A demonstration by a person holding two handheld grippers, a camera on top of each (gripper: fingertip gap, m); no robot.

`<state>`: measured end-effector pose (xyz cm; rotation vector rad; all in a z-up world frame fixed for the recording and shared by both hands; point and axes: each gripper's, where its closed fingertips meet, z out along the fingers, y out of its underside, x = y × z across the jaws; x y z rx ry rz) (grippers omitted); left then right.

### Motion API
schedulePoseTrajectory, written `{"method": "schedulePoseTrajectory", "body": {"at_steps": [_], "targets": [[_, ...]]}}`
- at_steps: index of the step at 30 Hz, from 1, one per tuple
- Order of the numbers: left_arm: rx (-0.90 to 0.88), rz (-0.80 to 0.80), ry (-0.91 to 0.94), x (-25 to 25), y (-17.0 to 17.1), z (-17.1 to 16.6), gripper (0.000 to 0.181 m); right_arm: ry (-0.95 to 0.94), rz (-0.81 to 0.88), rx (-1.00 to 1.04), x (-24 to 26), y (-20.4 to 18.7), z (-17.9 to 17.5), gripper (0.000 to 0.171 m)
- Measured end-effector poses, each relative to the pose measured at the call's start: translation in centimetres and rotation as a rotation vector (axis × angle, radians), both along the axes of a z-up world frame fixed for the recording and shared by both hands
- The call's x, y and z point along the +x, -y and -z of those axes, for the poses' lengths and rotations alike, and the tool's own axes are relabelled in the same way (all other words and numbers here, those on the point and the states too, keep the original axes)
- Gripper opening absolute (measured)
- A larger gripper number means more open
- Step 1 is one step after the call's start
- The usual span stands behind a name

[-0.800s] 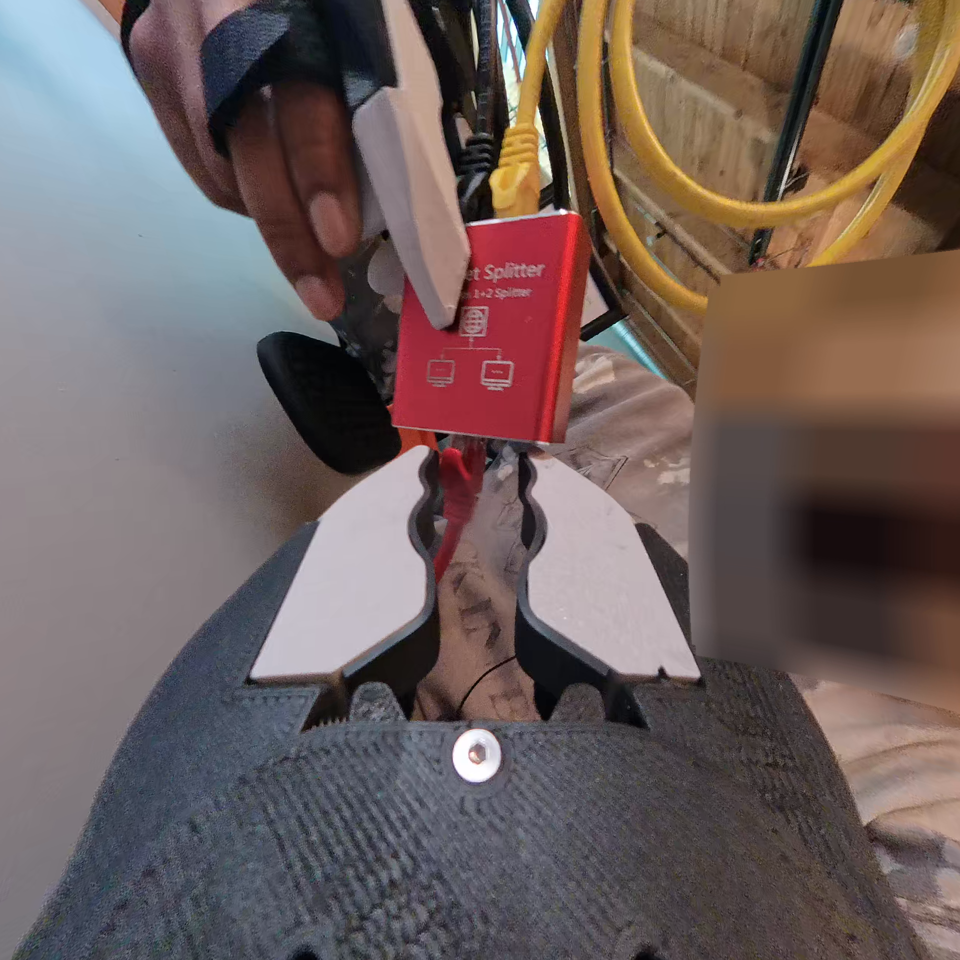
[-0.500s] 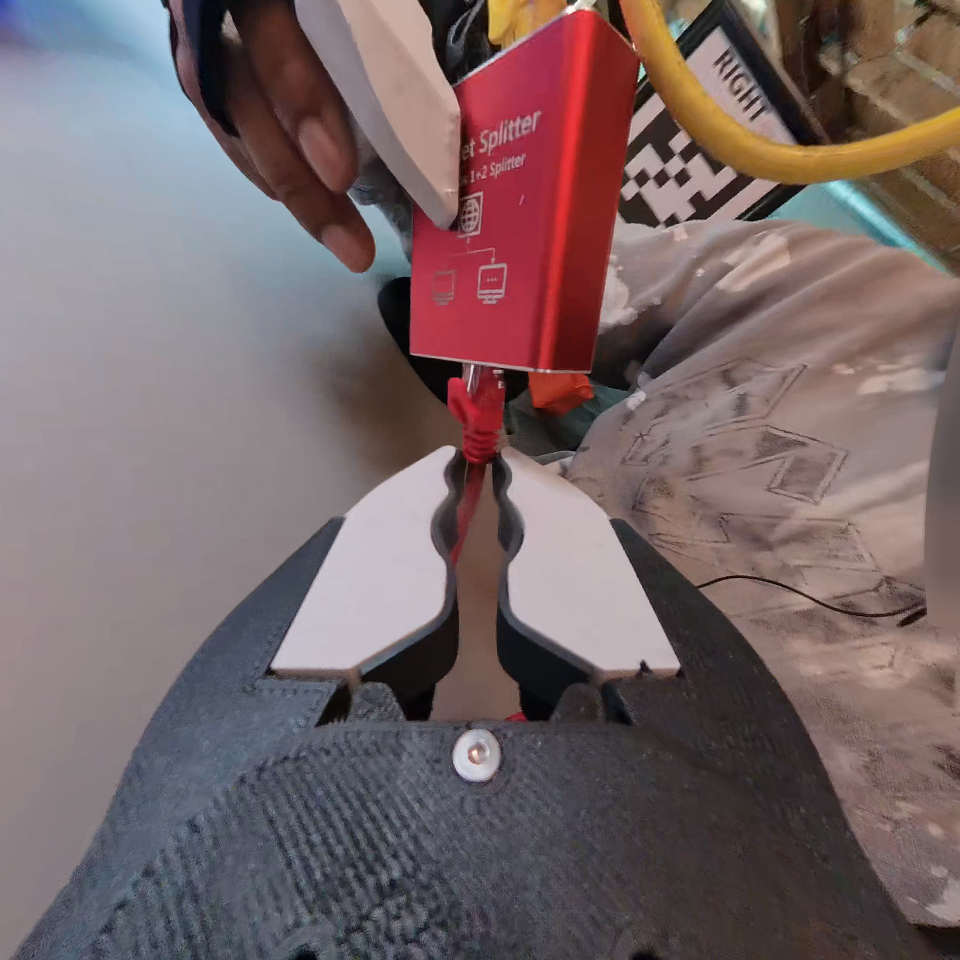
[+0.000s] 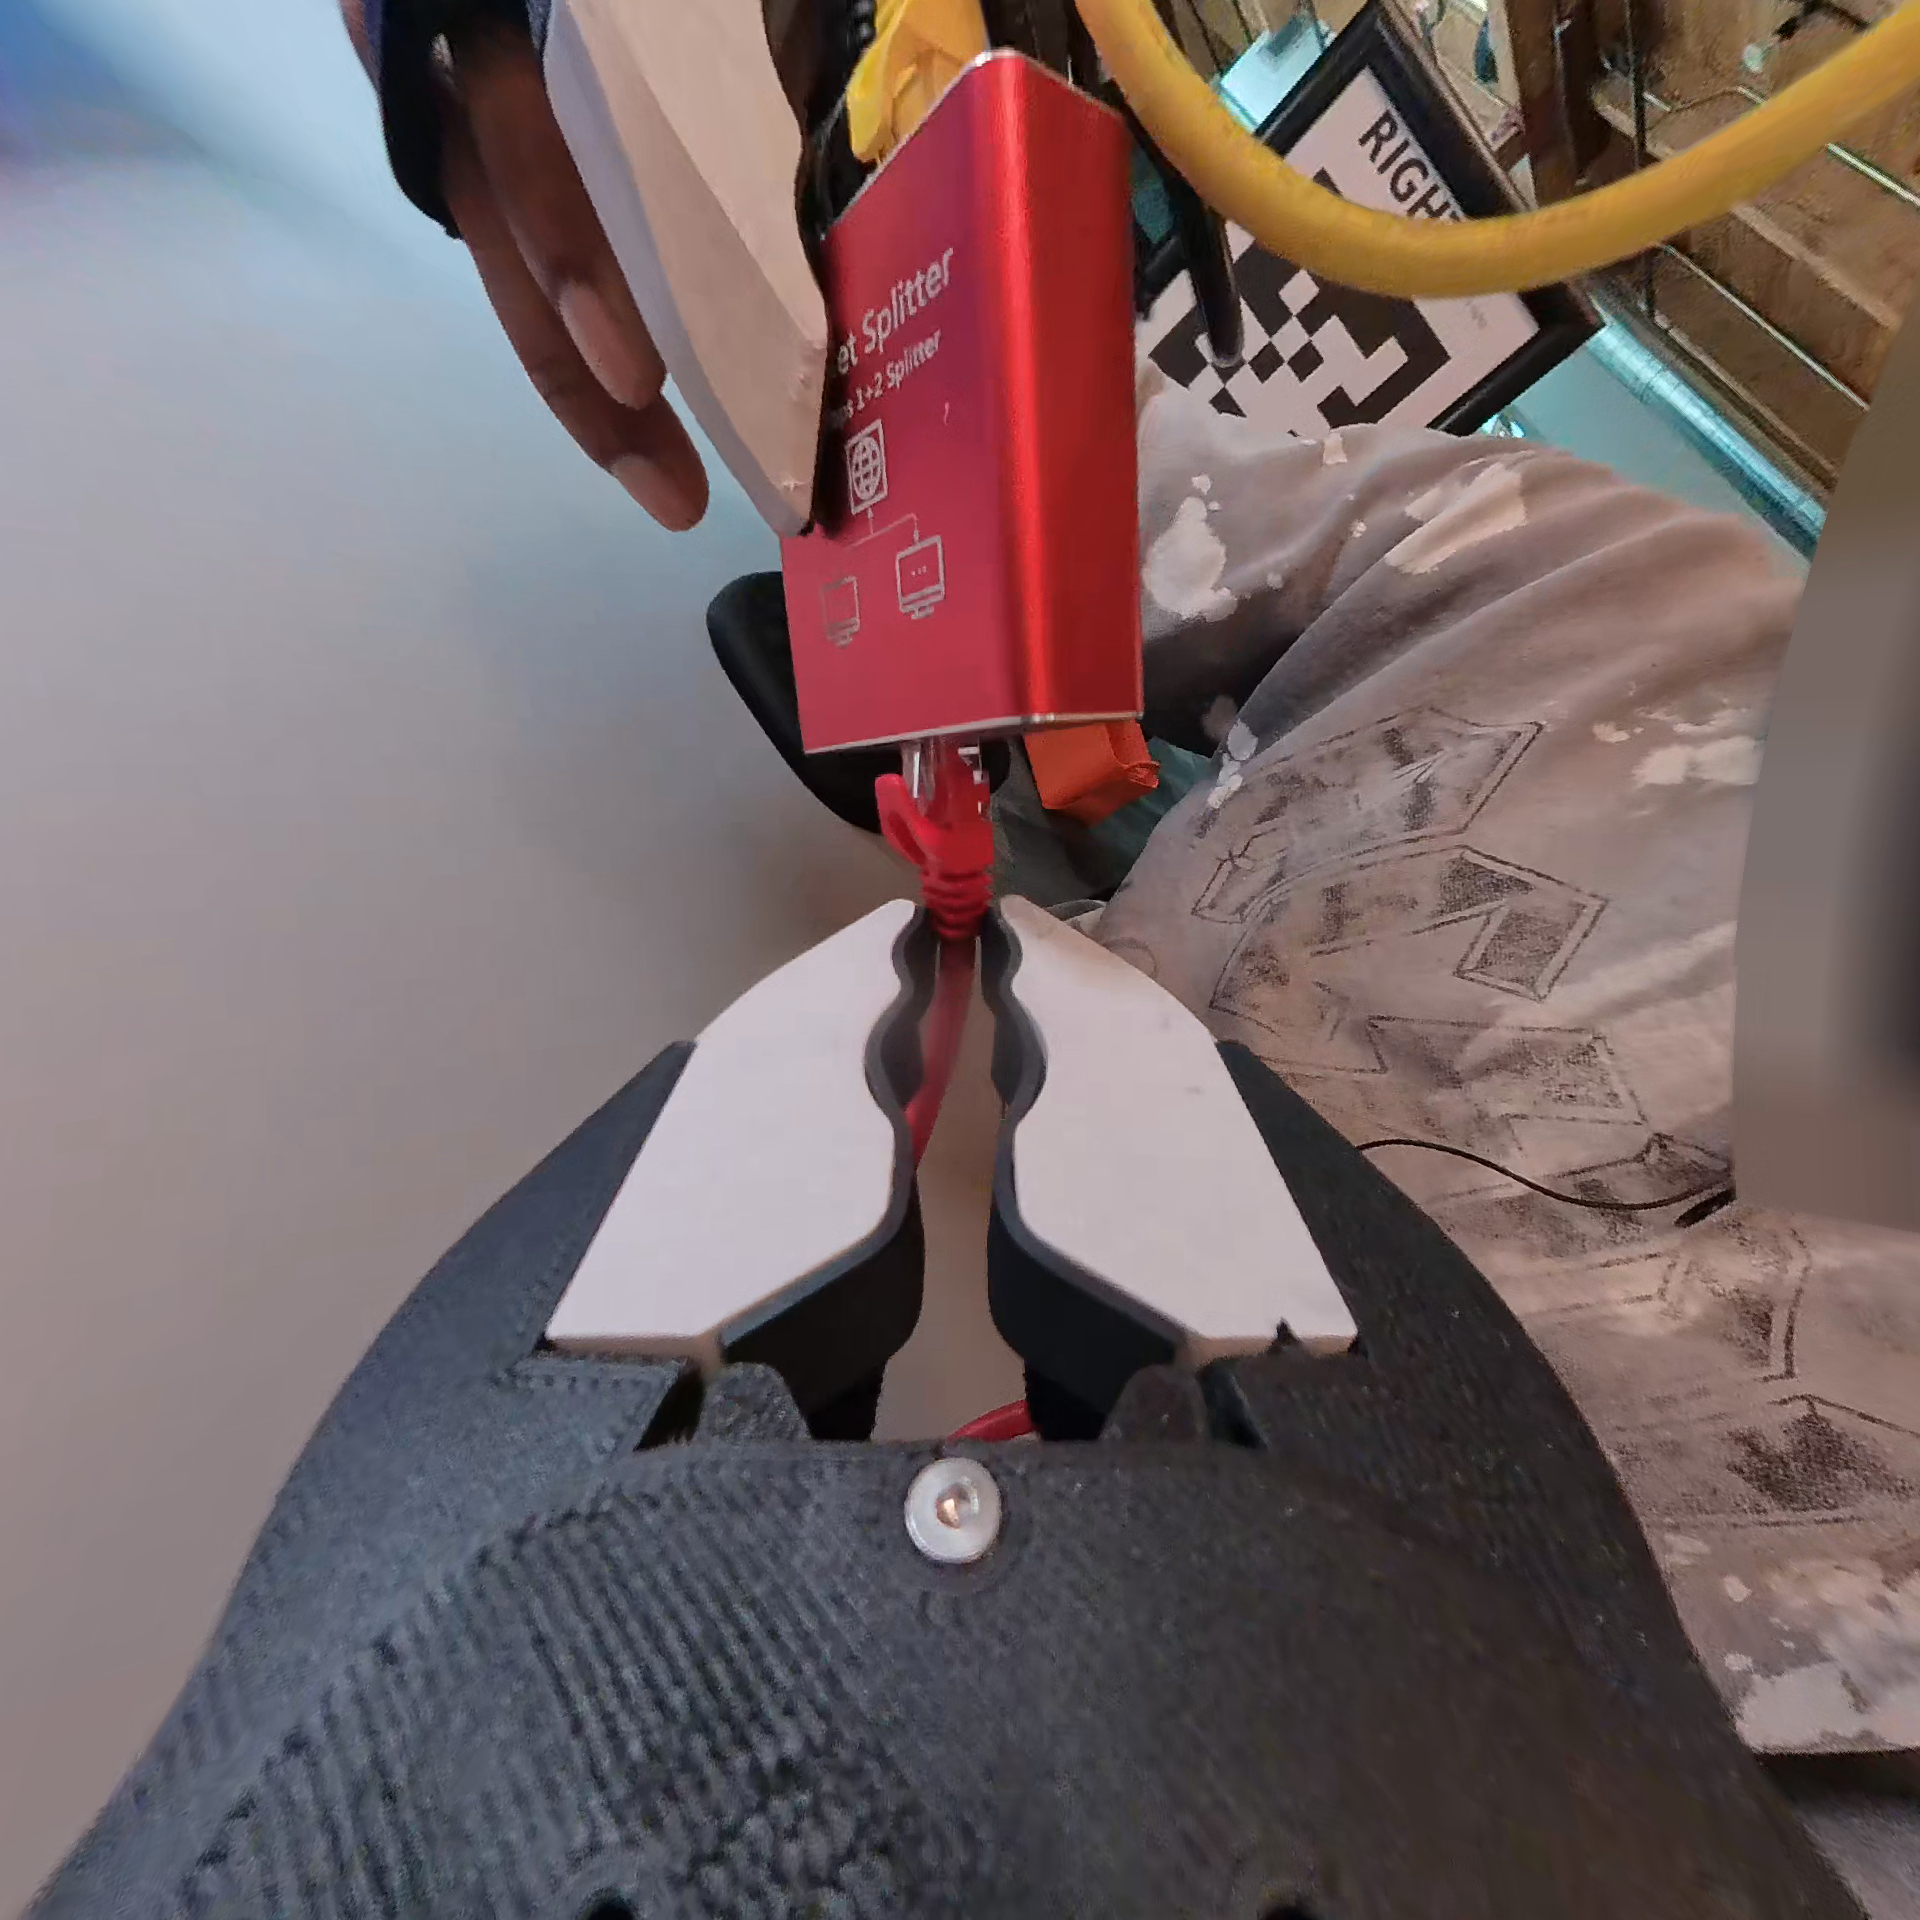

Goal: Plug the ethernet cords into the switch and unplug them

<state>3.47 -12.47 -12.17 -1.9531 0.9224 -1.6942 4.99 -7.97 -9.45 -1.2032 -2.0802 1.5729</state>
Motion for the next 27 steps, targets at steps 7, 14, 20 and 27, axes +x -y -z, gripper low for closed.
{"method": "schedulePoseTrajectory", "body": {"at_steps": [7,14,20,27], "targets": [[0.014,0.046,-0.010,0.5,0.6,-0.2,0.008,0.075,-0.050,-0.003,0.3,0.7,-0.2,0.025],[0.097,-0.001,0.004,0.1,0.2,-0.9,0.009,-0.017,-0.022,0.016,-0.3,0.5,-1.7,0.026],[0.182,-0.120,0.019,-1.1,-1.3,-1.8,0.010,-0.167,0.073,-0.005,-1.2,-0.3,-3.1,0.026],[0.256,-0.246,0.021,-2.2,-3.2,-2.3,0.017,-0.273,0.246,-0.147,-2.0,-2.1,-4.1,0.026]]}}
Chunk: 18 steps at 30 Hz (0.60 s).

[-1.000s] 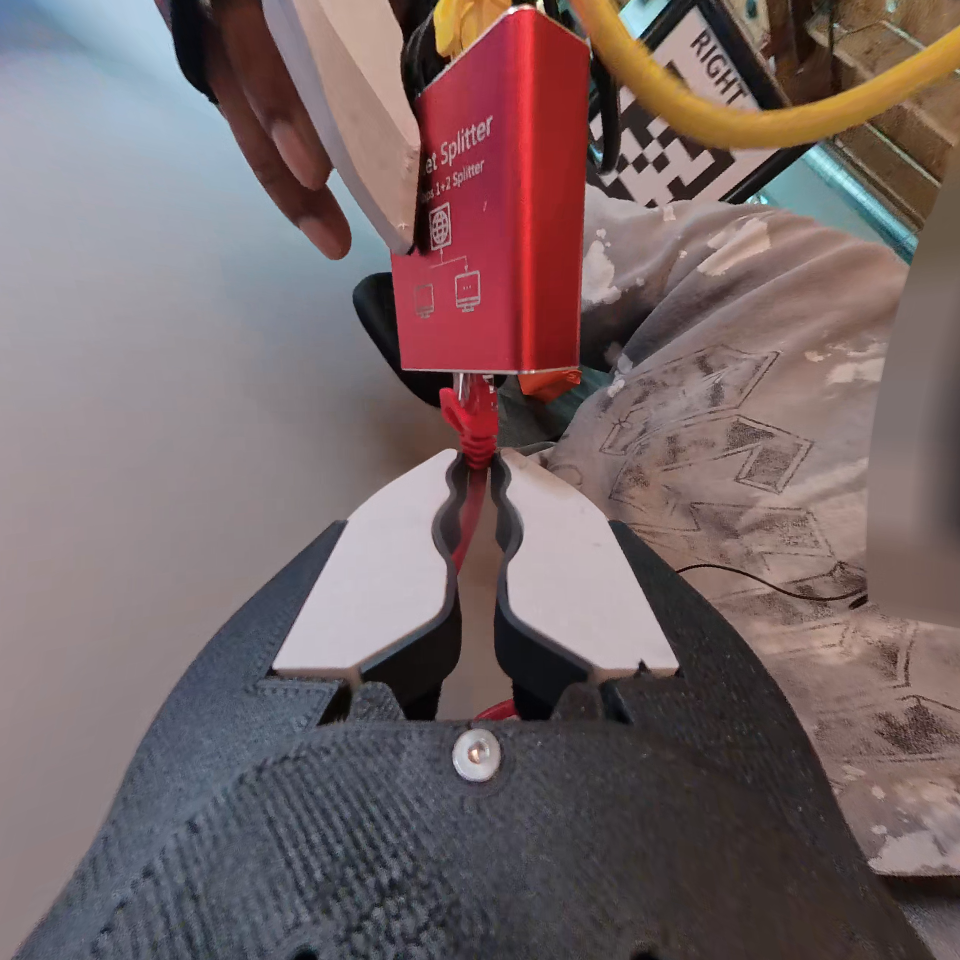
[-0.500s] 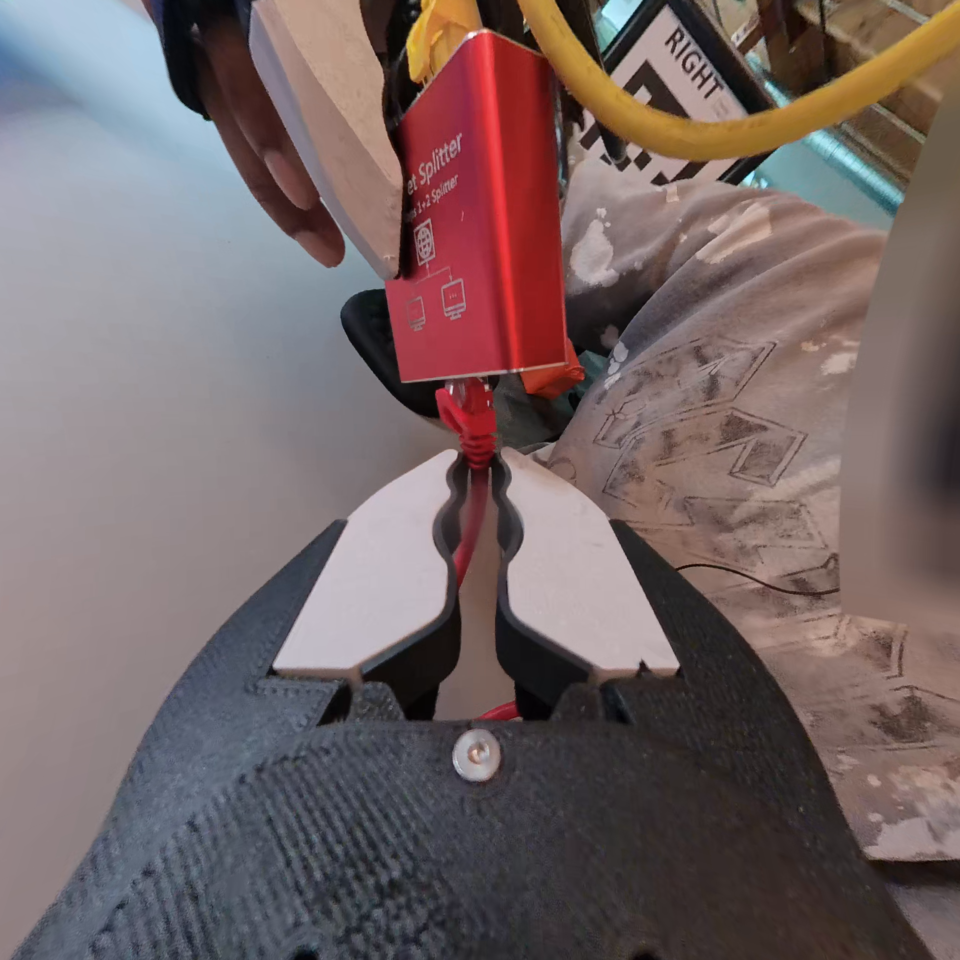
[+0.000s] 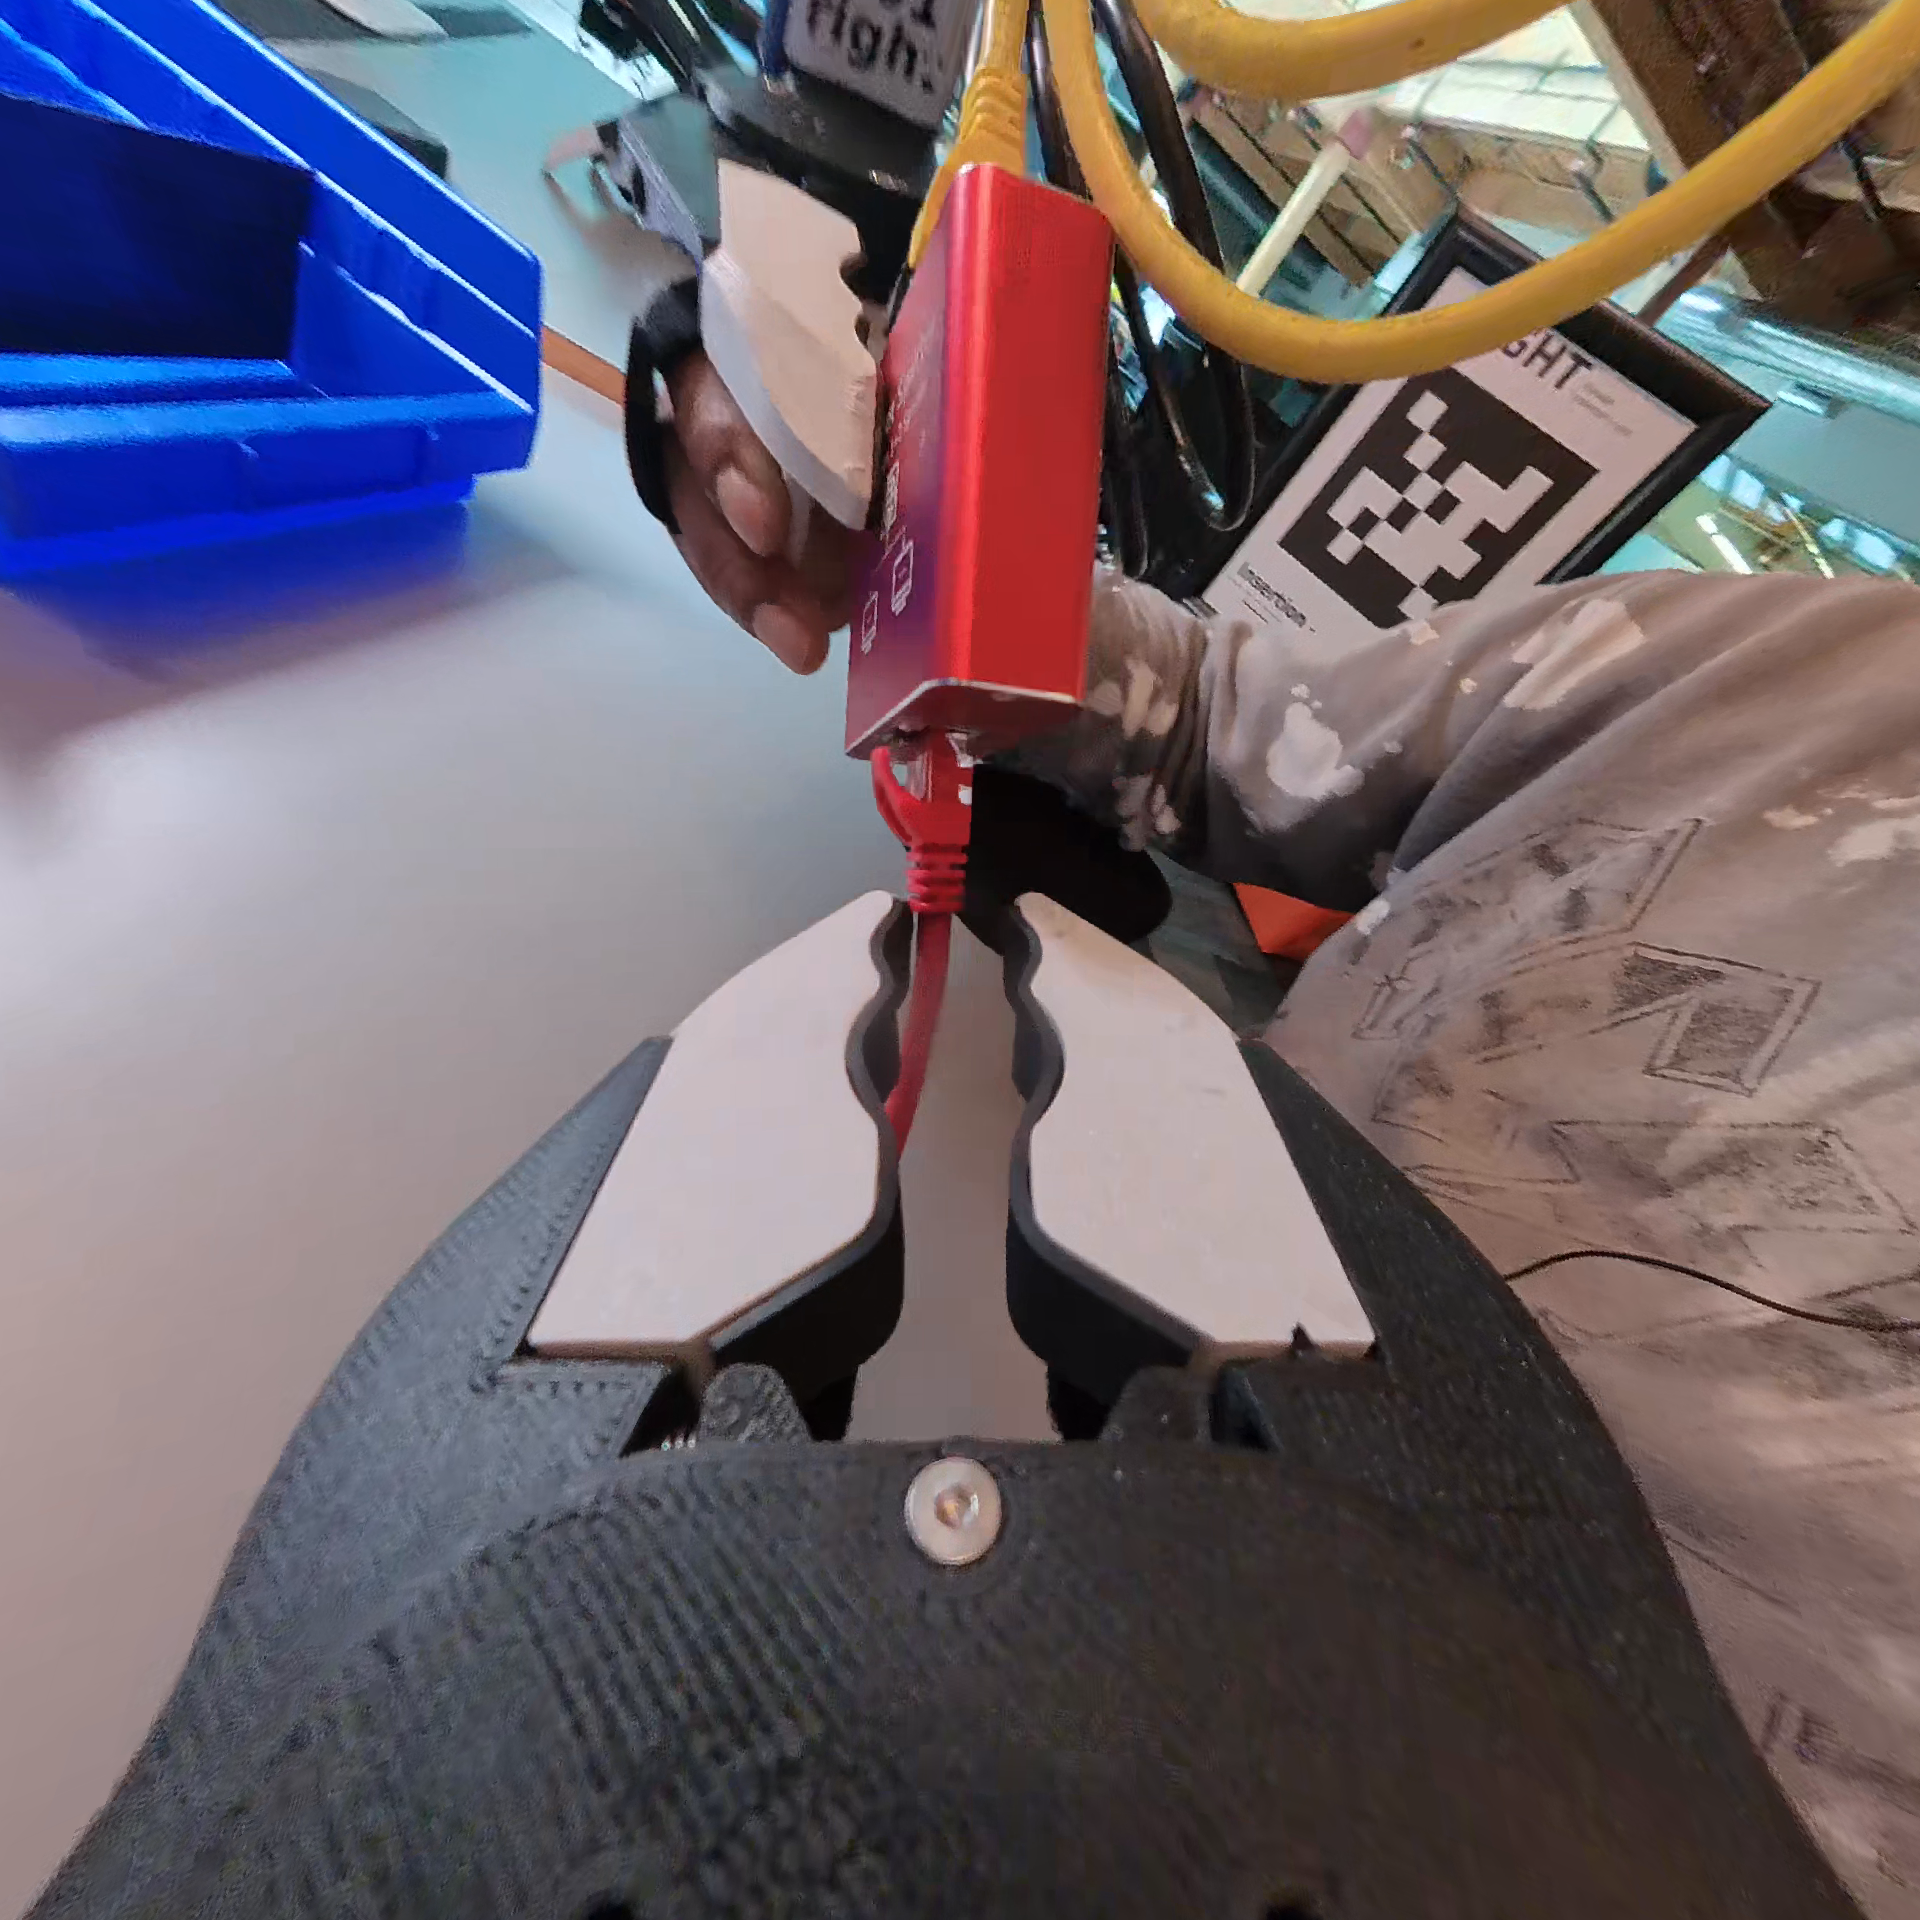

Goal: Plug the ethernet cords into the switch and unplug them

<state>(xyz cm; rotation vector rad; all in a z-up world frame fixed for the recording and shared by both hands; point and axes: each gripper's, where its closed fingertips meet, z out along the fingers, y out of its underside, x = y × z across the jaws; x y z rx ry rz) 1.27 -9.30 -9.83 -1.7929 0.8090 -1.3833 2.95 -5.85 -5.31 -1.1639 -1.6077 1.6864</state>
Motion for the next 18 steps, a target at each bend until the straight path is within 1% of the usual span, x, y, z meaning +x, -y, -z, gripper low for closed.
{"method": "schedulePoseTrajectory", "body": {"at_steps": [4,8,13,18], "targets": [[0.064,-0.104,0.053,-1.3,-1.4,-1.2,0.024,0.016,0.125,-0.062,-0.4,-1.0,-1.0,0.026],[0.152,-0.190,0.054,-2.3,-2.4,-1.9,0.031,0.030,0.206,-0.008,-0.9,-1.0,-1.9,0.026],[0.214,-0.196,0.027,-2.0,-2.2,-2.2,0.038,0.016,0.265,0.149,-1.5,-0.5,-2.6,0.026],[0.313,-0.190,0.065,-1.0,-1.6,-3.5,0.044,0.012,0.247,0.175,-2.8,1.4,-3.0,0.026]]}}
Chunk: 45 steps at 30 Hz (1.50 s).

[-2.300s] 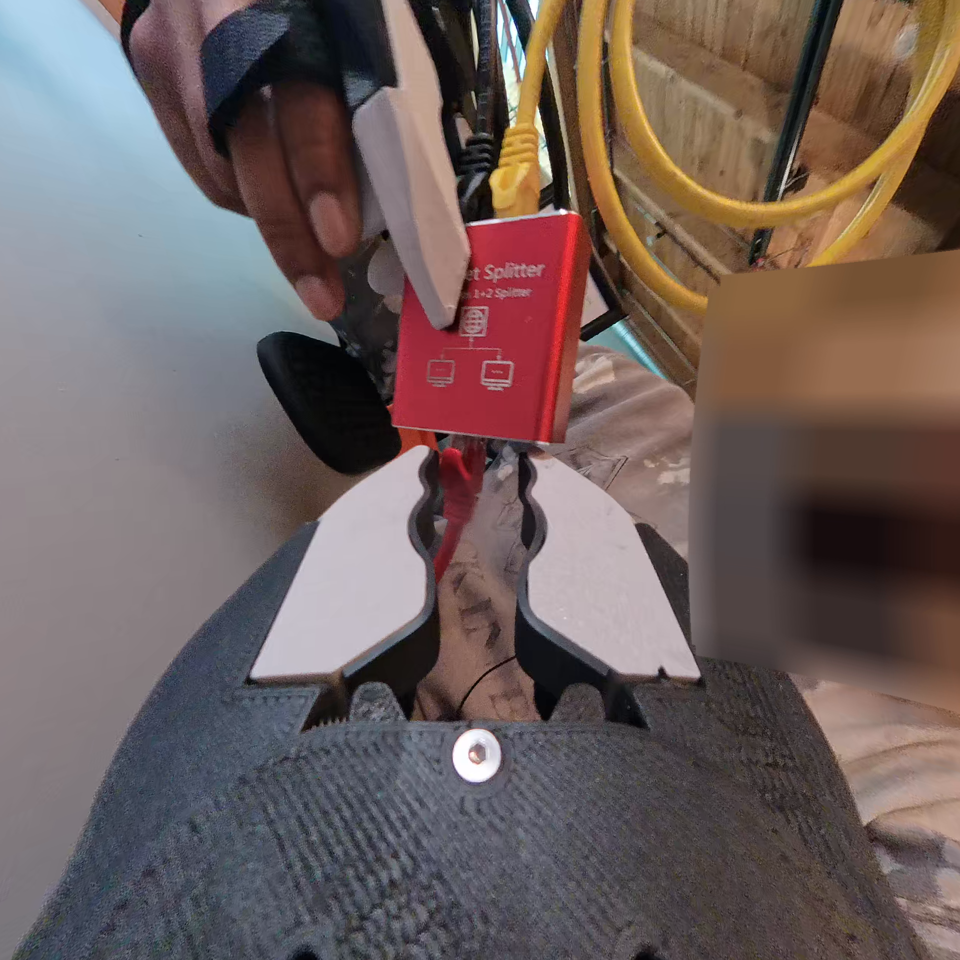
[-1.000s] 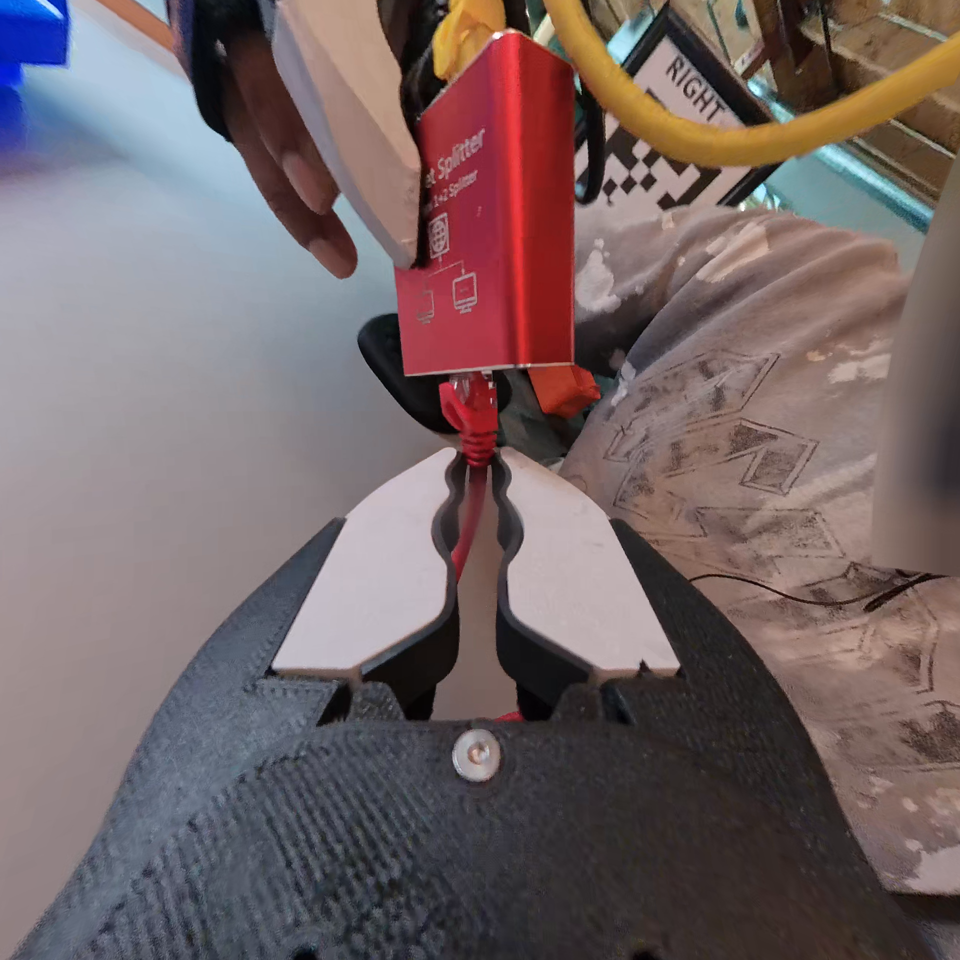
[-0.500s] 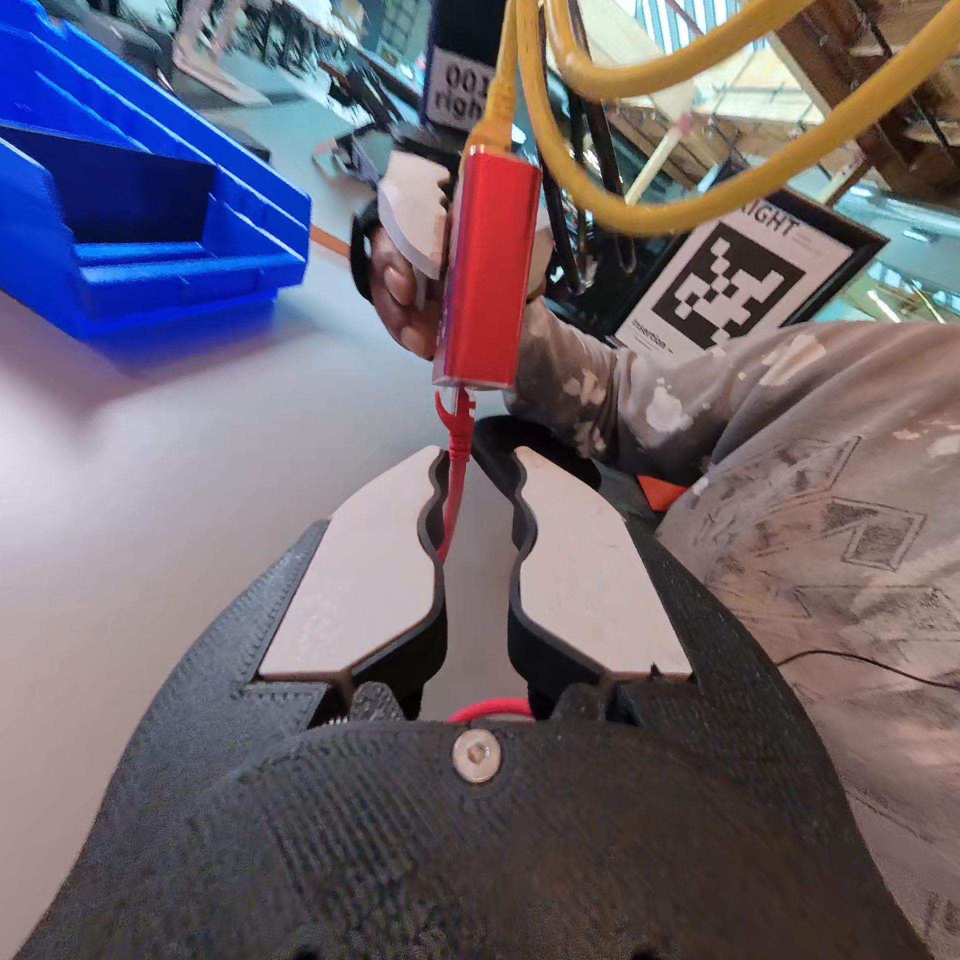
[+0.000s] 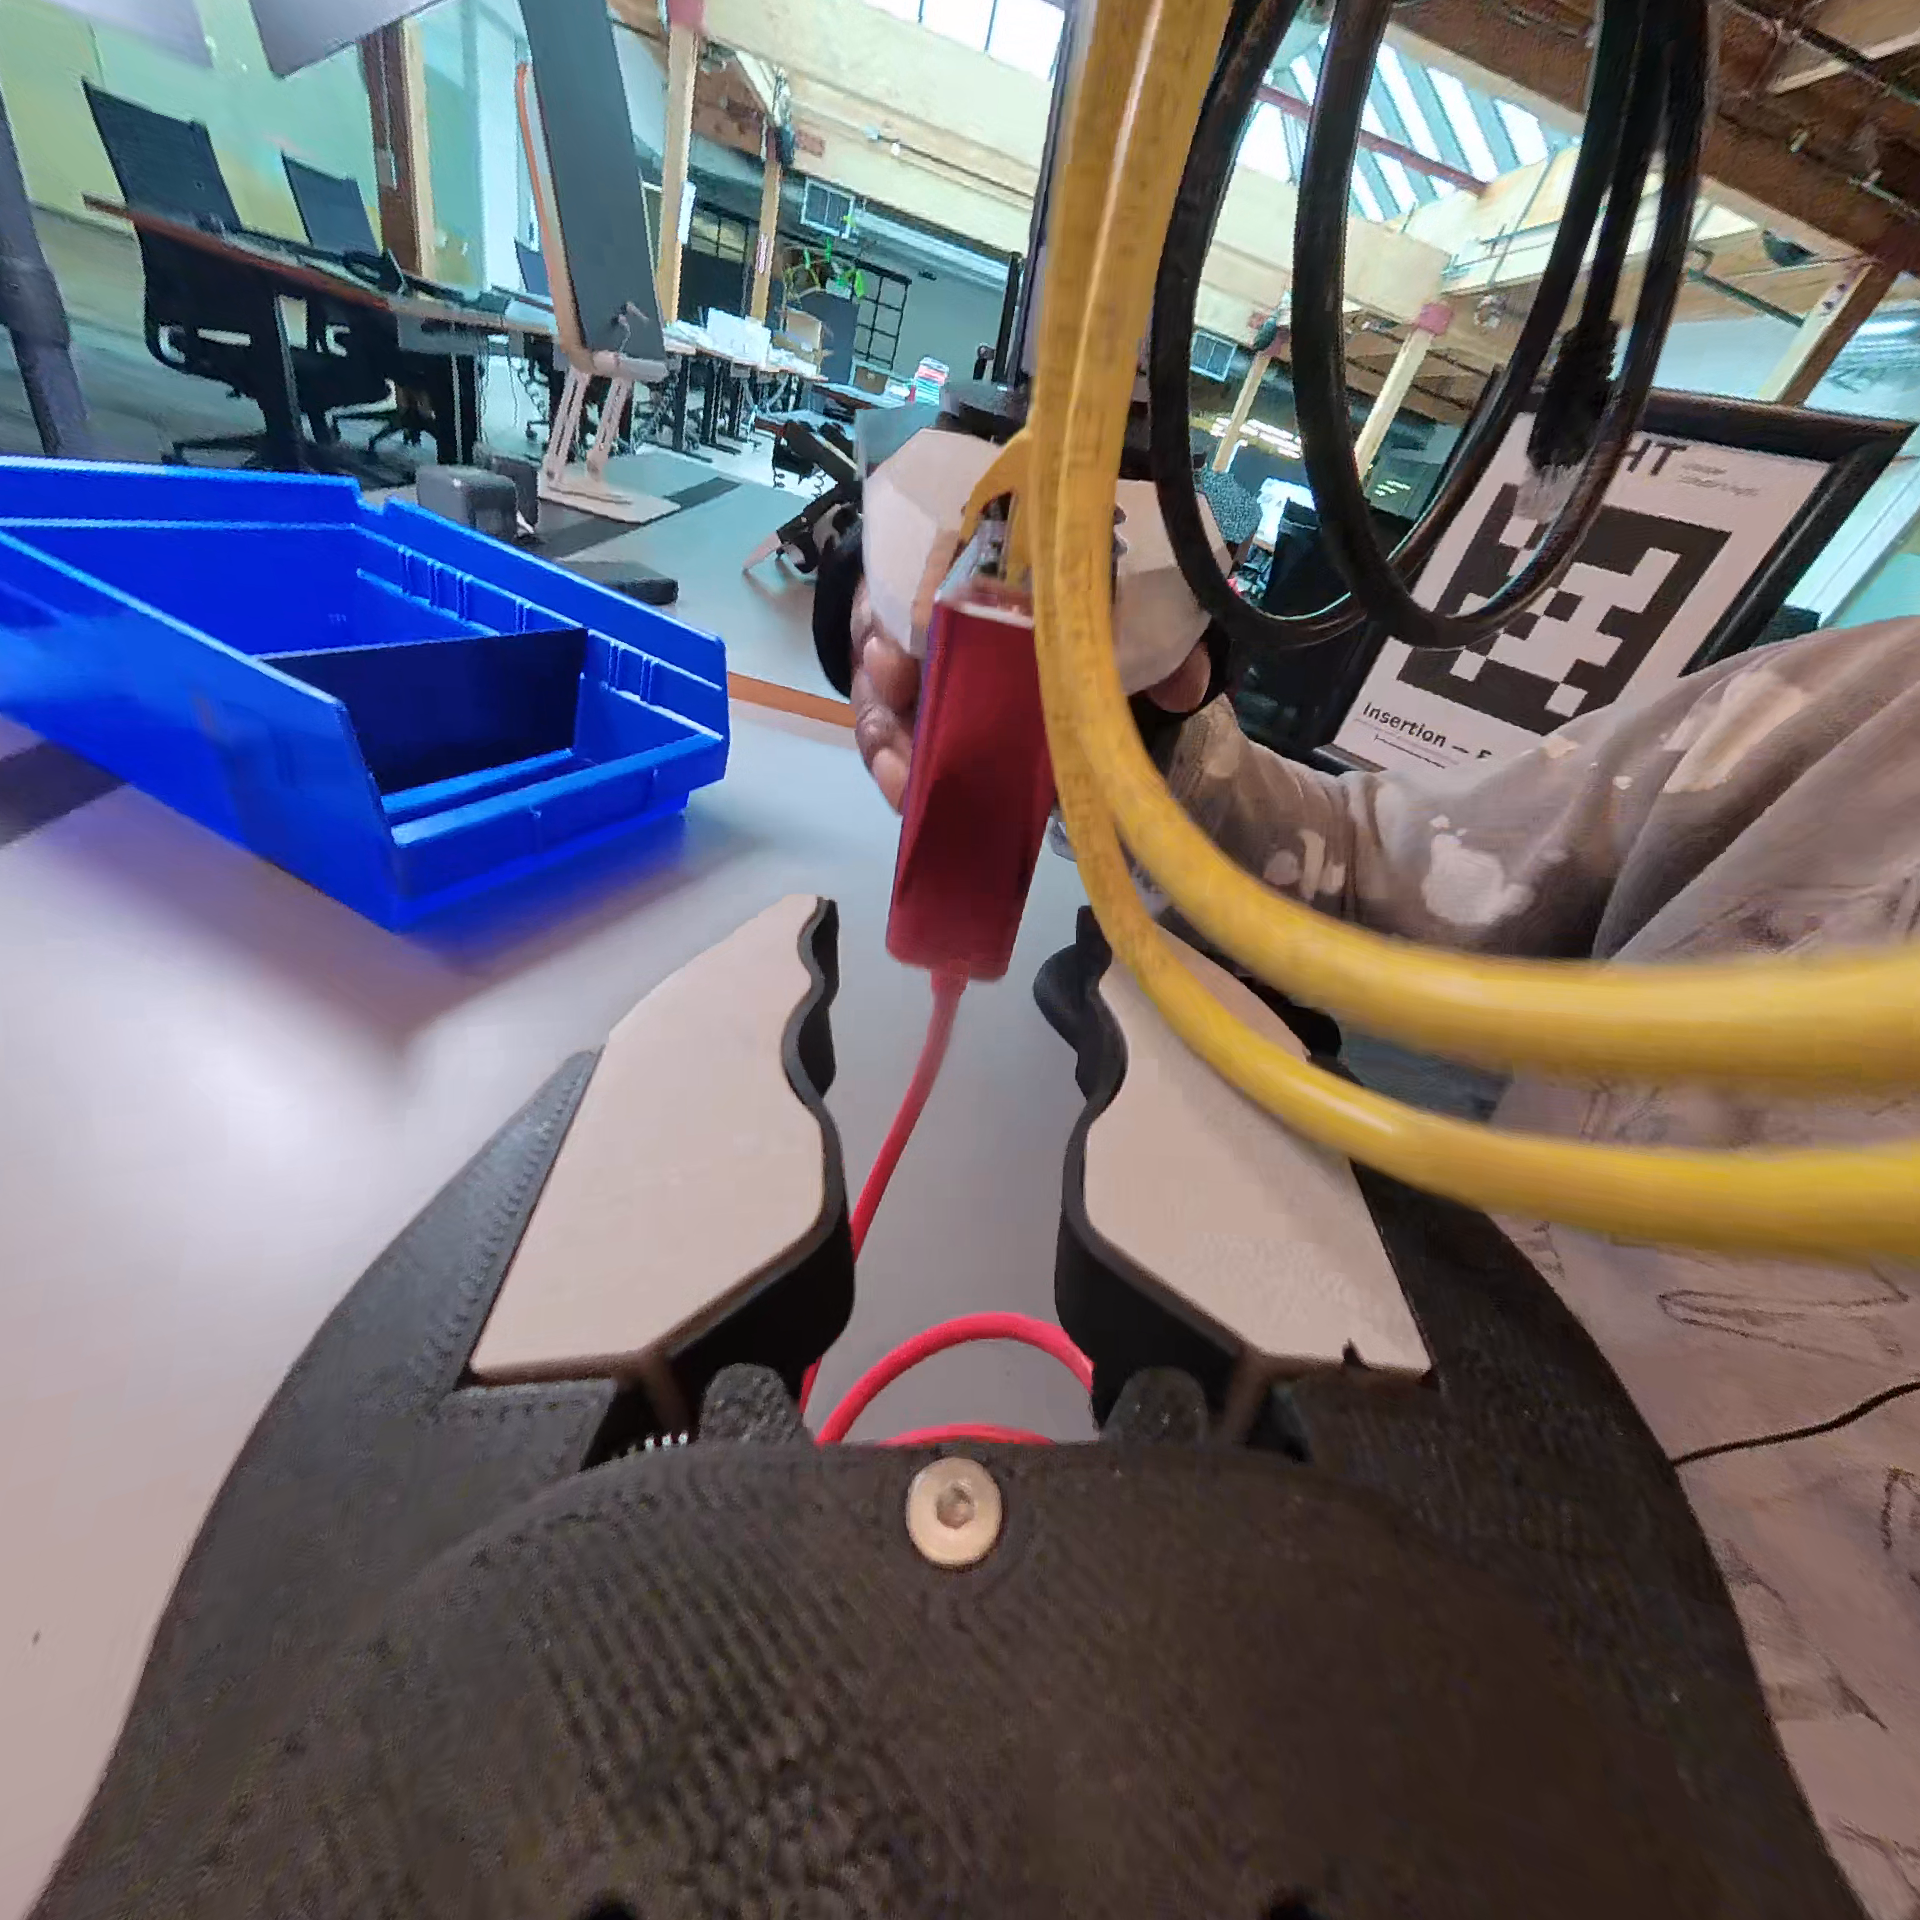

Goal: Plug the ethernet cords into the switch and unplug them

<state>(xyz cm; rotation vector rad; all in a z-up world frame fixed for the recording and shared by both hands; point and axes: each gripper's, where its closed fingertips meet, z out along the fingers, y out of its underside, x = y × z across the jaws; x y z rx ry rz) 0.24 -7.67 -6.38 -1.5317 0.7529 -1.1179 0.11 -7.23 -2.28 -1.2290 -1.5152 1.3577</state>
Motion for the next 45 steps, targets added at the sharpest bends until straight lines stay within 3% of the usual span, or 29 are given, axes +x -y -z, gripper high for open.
{"method": "schedulePoseTrajectory", "body": {"at_steps": [6,12,18,27,32,38,42,45], "targets": [[0.077,-0.042,0.003,0.4,0.3,0.0,0.029,0.009,-0.009,-0.040,-1.8,1.0,0.0,0.026],[-0.012,-0.043,0.211,-0.9,0.0,-1.6,0.028,-0.059,0.102,-0.016,-2.6,-0.4,-0.9,0.034],[-0.074,-0.015,0.408,-2.8,-0.4,-2.5,0.027,-0.004,0.090,-0.077,-2.1,-0.5,0.6,0.039],[0.050,-0.040,0.252,-1.2,0.4,-2.5,0.028,0.025,0.062,0.022,-2.4,1.0,0.0,0.026],[0.049,-0.110,0.070,-3.1,-0.7,-1.1,0.032,0.037,0.128,0.194,-0.2,-1.4,-6.1,0.026],[-0.120,-0.121,-0.183,-3.3,-1.3,4.9,0.037,0.205,0.259,0.590,1.3,-6.0,-12.6,0.026],[-0.195,-0.102,-0.235,-2.2,-1.3,7.7,0.031,0.234,0.388,0.729,2.2,-9.9,-17.6,0.026],[-0.194,-0.095,-0.202,-2.1,-1.1,7.3,0.031,0.256,0.532,0.818,3.5,-14.2,-20.5,0.026]]}}
